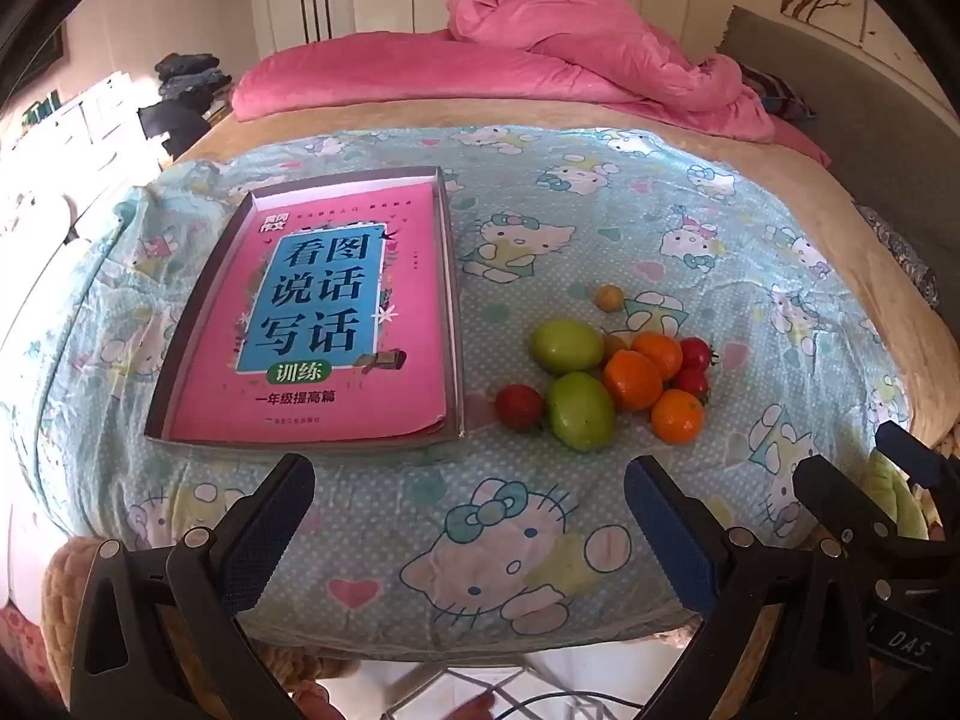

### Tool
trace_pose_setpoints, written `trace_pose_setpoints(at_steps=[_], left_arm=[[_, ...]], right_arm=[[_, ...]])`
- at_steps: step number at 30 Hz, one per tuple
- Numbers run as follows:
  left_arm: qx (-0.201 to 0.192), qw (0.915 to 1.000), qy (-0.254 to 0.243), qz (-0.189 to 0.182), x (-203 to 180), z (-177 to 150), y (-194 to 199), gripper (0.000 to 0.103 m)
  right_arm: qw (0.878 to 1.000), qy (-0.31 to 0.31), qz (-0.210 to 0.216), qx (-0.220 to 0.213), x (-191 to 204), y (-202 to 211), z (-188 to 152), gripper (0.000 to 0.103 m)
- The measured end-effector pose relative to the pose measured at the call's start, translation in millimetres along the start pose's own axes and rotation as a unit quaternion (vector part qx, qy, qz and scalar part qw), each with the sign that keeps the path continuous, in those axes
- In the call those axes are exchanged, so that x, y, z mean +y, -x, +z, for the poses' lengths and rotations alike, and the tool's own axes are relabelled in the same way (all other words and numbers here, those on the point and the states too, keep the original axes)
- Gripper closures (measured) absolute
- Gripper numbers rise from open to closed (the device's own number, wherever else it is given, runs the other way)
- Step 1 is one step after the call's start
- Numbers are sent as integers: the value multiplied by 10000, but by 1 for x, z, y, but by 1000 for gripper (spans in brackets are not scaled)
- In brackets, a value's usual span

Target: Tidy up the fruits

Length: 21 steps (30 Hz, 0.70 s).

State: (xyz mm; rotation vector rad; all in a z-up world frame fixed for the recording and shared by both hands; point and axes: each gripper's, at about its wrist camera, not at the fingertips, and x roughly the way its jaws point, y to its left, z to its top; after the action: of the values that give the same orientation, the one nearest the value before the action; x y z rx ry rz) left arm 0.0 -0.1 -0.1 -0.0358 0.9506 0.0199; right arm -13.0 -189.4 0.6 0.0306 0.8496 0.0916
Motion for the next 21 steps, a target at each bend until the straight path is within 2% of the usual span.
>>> trace_pose_setpoints(at_steps=[7, 21], left_arm=[[4, 10000, 21, -56, 0, 0, -1, 0], [-27, 9999, 8, -111, -1, -1, 2, 0]], right_arm=[[9999, 84, -114, -33, -1, 1, -2, 0], [9999, 69, -81, -42, 2, 2, -1, 0]])
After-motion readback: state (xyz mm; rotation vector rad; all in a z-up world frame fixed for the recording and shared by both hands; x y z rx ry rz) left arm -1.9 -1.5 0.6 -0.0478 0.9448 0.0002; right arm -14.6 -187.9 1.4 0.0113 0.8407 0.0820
